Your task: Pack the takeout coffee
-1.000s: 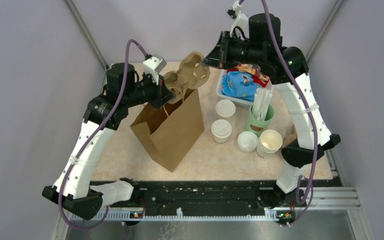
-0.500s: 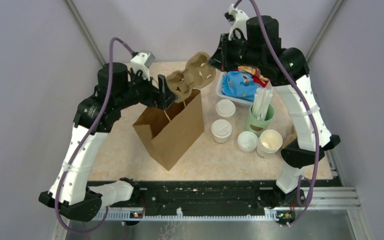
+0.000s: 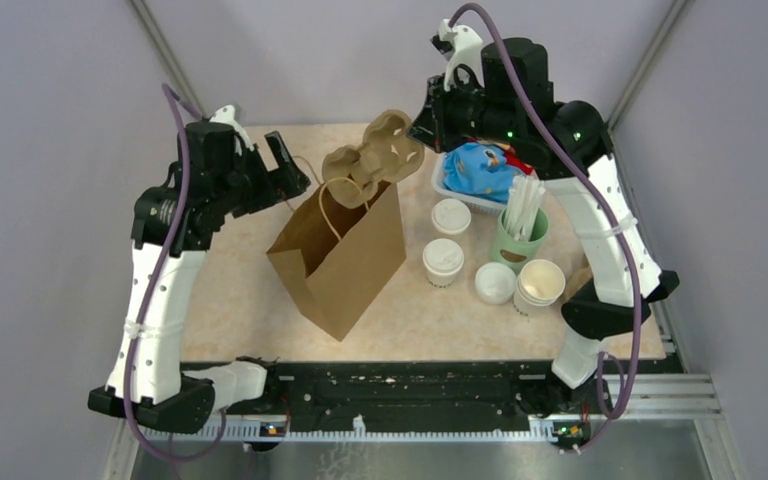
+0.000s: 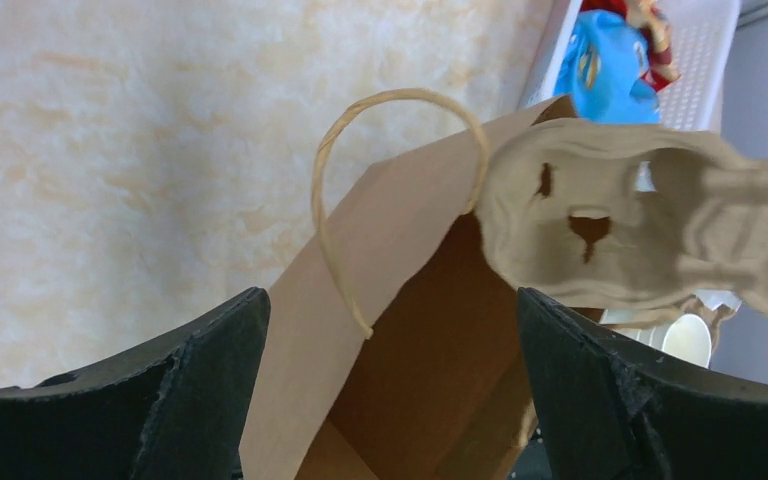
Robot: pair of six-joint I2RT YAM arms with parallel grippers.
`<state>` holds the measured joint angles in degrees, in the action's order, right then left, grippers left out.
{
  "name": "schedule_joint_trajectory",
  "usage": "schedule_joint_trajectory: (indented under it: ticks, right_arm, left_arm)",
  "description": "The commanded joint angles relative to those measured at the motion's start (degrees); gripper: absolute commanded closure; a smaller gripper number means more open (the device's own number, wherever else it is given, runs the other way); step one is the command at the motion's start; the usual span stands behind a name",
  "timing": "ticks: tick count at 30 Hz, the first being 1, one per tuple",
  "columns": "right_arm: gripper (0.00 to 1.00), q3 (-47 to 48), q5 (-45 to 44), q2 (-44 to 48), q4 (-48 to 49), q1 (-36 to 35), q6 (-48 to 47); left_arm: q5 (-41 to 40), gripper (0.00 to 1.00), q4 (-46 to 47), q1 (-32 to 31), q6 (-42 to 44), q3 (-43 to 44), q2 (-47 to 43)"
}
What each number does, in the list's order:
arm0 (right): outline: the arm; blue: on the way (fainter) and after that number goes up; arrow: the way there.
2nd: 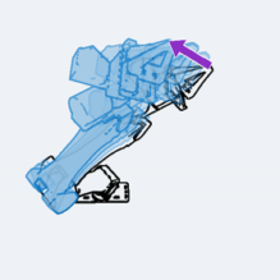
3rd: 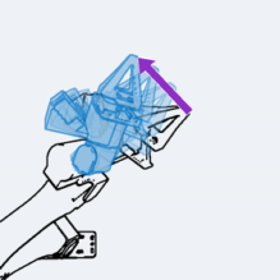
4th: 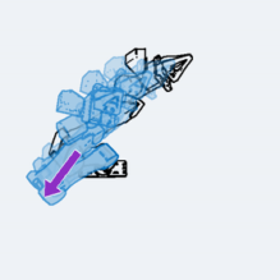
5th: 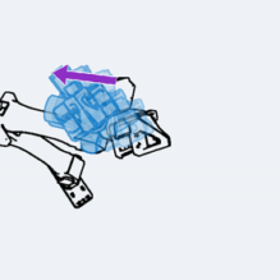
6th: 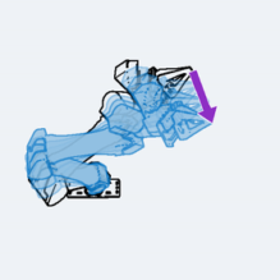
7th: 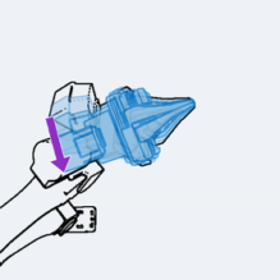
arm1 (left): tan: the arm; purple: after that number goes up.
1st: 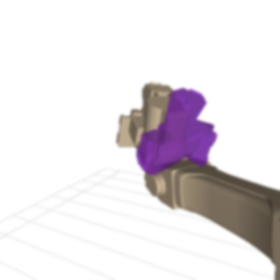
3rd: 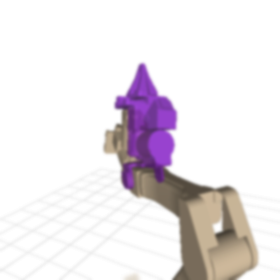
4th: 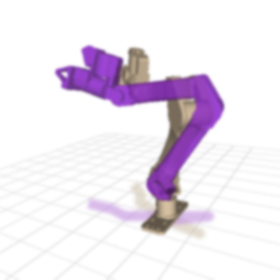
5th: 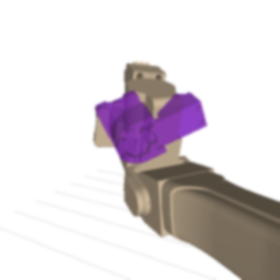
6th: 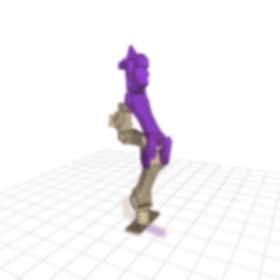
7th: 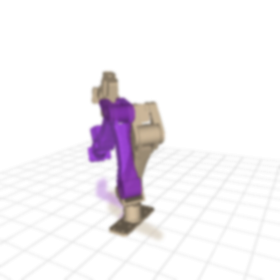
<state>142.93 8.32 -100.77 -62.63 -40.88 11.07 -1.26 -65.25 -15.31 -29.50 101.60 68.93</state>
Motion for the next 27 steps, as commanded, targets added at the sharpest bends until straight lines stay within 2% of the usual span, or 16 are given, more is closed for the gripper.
schedule_joint_trajectory:
  ticks: [1,4,8,9,13,17,20,27]
  right_arm:
    - [1.0,0.0,0.12,3.17,0.36,-0.34,-1.83]
    - [1.0,-0.73,0.89,3.68,0.39,-0.39,-1.88]
    - [1.0,-1.52,2.05,4.26,0.45,-0.33,-1.89]
    - [1.0,-1.44,2.21,4.39,0.22,-0.37,-1.85]
    - [1.0,-1.91,2.23,5.49,-0.48,-0.39,-2.09]
    - [1.0,-3.68,2.89,7.4,-0.76,-0.4,-2.41]
    - [1.0,-7.08,3.65,9.66,0.49,-0.32,-2.69]
    - [1.0,-10.57,6.54,11.55,2.43,-1.35,-3.16]
  left_arm:
    - [7.86,0.02,3.12,2.96,-2.07,-5.48,0.63]
    - [9.81,0.04,7.19,4.16,-0.23,-8.5,0.9]
    - [14.19,0.21,16.33,4.89,1.77,-11.5,0.66]
    - [15.67,0.27,18.49,5.01,1.88,-11.78,0.81]
    - [17.62,0.71,24.52,5.44,1.57,-10.73,2.65]
    - [19.08,1.0,27.03,5.55,4.79,-6.95,5.06]
    - [18.54,1.0,29.03,5.55,5.72,-5.47,5.07]
    - [20.69,1.0,38.37,5.48,5.41,-7.96,1.04]
